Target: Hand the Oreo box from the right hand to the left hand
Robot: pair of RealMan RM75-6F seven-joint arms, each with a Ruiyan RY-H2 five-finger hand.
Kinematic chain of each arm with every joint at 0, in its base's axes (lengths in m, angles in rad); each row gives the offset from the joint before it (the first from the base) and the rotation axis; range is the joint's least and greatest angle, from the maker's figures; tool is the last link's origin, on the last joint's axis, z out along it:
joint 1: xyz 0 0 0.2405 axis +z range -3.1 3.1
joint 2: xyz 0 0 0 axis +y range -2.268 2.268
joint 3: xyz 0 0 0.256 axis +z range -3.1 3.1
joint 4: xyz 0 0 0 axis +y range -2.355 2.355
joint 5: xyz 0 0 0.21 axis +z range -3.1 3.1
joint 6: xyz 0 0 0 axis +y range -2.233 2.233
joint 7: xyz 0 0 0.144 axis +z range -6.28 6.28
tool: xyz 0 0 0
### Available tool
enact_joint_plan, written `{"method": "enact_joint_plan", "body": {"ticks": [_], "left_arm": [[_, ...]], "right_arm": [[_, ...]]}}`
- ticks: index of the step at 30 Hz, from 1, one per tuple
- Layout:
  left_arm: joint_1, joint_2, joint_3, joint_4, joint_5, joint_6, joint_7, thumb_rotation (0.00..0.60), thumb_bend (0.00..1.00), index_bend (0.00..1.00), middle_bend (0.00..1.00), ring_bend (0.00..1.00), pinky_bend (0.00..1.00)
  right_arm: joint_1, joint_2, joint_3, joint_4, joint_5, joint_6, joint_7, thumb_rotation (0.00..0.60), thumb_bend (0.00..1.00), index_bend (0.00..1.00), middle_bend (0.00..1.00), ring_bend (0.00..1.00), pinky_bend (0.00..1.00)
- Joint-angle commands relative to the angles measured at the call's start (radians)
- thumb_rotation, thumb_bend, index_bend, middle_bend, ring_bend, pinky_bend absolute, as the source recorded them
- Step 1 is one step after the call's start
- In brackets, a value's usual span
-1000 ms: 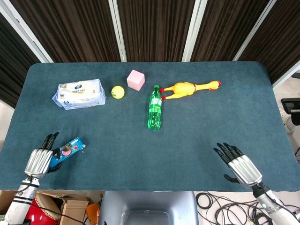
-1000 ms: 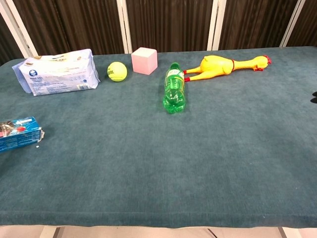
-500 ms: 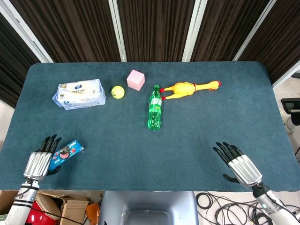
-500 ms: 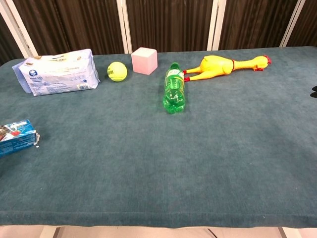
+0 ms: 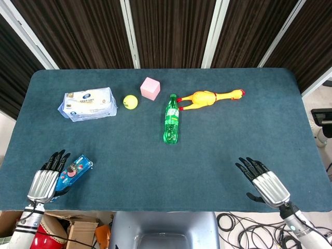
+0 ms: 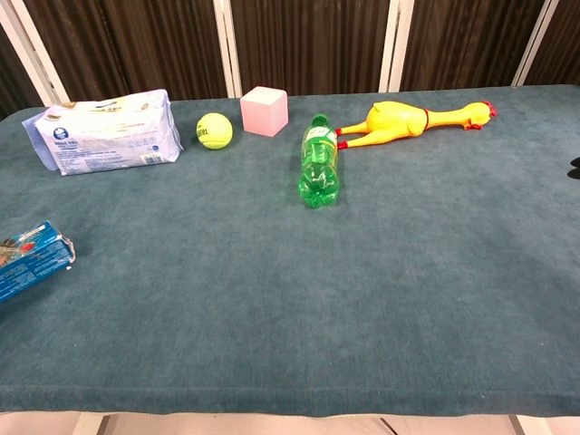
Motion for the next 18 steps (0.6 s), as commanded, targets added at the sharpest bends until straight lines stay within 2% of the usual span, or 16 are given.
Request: {"method": "enact_joint_plan", "body": {"ticks": [1, 6, 9, 11, 13, 16, 18], "left_arm": [[0.030, 0.015, 0.006, -0.017, 0.065, 0.094, -0.035, 0.600, 0.00, 0.00, 0.00, 0.00, 0.31], [0.088, 0.022, 0.017, -0.011, 0.152, 0.250, -0.056, 0.600, 0.00, 0.00, 0.00, 0.00, 0.32], [0.120, 0.022, 0.027, -0.002, 0.174, 0.302, -0.043, 0.600, 0.00, 0.03, 0.00, 0.01, 0.32], [0.136, 0.027, 0.028, -0.017, 0.167, 0.314, -0.037, 0.600, 0.00, 0.10, 0.00, 0.03, 0.32], [0.153, 0.038, 0.022, -0.045, 0.134, 0.311, 0.044, 0.600, 0.03, 0.13, 0.00, 0.04, 0.32], [0.168, 0.053, 0.018, -0.094, 0.111, 0.307, 0.174, 0.600, 0.15, 0.13, 0.00, 0.05, 0.31], [0.171, 0.074, 0.035, -0.130, 0.113, 0.285, 0.197, 0.600, 0.16, 0.12, 0.00, 0.05, 0.31]], "right_arm": [[-0.003, 0.003, 0.003, -0.004, 0.001, 0.003, 0.000, 0.600, 0.12, 0.00, 0.02, 0.01, 0.17], [-0.014, 0.010, 0.010, -0.026, 0.003, 0.018, -0.014, 0.600, 0.12, 0.00, 0.02, 0.01, 0.17], [-0.025, 0.008, 0.018, -0.040, 0.004, 0.040, -0.035, 0.600, 0.12, 0.00, 0.02, 0.01, 0.17], [-0.037, 0.005, 0.023, -0.046, 0.008, 0.056, -0.043, 0.600, 0.12, 0.00, 0.02, 0.01, 0.17], [-0.050, -0.003, 0.029, -0.049, 0.020, 0.070, -0.043, 0.600, 0.12, 0.00, 0.02, 0.01, 0.17], [-0.059, -0.006, 0.032, -0.044, 0.021, 0.077, -0.056, 0.600, 0.12, 0.00, 0.02, 0.01, 0.17], [-0.066, -0.008, 0.034, -0.043, 0.032, 0.074, -0.061, 0.600, 0.12, 0.00, 0.02, 0.01, 0.17]]}}
